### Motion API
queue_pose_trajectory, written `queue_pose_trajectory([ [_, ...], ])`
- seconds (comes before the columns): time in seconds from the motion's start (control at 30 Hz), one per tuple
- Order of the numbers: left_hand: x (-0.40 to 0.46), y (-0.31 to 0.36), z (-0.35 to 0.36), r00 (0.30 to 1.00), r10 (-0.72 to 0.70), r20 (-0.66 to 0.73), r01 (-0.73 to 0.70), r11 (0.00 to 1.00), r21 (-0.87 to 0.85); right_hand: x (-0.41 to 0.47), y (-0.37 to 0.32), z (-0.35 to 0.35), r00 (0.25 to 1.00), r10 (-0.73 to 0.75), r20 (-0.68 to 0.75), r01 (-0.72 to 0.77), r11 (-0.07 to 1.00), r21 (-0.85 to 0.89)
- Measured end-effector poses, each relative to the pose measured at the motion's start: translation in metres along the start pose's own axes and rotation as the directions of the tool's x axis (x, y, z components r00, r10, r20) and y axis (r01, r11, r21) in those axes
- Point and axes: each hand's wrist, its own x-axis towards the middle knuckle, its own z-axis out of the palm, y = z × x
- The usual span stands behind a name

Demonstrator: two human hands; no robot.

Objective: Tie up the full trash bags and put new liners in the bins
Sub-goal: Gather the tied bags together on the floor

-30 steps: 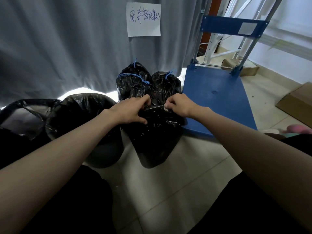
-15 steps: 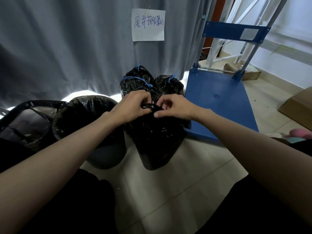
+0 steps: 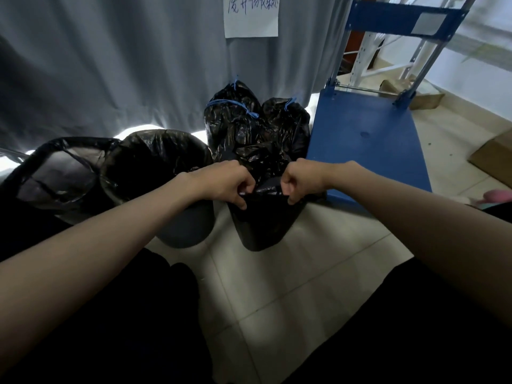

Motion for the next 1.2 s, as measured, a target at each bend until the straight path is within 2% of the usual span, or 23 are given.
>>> queue_pose_trajectory([
  [0.13,-0.012,0.009,0.013,1.000,0.011,-0.007,-0.010,0.988,0.155,-0.005,-0.003,0.017,0.990,0.015,0.143,-0.010,0.999,-0.037],
  [0.27,-0.024,0.011,0.022,0.997,0.076,0.021,-0.079,0.961,0.263,-0.007,-0.004,0.026,0.981,0.027,0.192,-0.018,0.998,-0.052],
  [0.47,-0.041,0.020,0.044,0.984,0.141,0.105,-0.175,0.838,0.517,-0.009,-0.005,0.037,0.946,0.090,0.312,-0.070,0.995,-0.074],
  [0.53,-0.046,0.026,0.057,0.995,0.070,0.074,-0.099,0.833,0.545,-0.010,-0.004,0.039,0.957,0.104,0.269,-0.111,0.994,0.012],
  [0.63,-0.044,0.035,0.070,0.998,-0.059,0.004,0.049,0.848,0.527,-0.012,-0.001,0.036,0.976,0.185,0.111,-0.200,0.970,0.141],
  [0.73,-0.037,0.042,0.068,0.996,-0.061,-0.067,0.088,0.839,0.538,-0.010,0.001,0.035,0.961,0.235,-0.143,-0.224,0.970,0.093],
  [0.8,-0.033,0.043,0.067,0.993,-0.035,-0.115,0.093,0.823,0.560,-0.009,0.002,0.036,0.943,0.239,-0.231,-0.230,0.971,0.066],
  [1.03,-0.020,0.044,0.065,0.997,-0.068,-0.042,0.079,0.799,0.596,-0.008,0.005,0.049,0.960,0.257,-0.114,-0.265,0.962,-0.063],
  [1.13,-0.015,0.045,0.051,0.977,-0.080,-0.197,0.172,0.843,0.510,-0.006,0.005,0.043,0.948,0.293,-0.124,-0.284,0.955,0.086],
  [1.2,-0.007,0.047,0.039,0.936,-0.105,-0.335,0.256,0.857,0.448,-0.005,0.006,0.039,0.936,0.292,-0.196,-0.279,0.956,0.092],
])
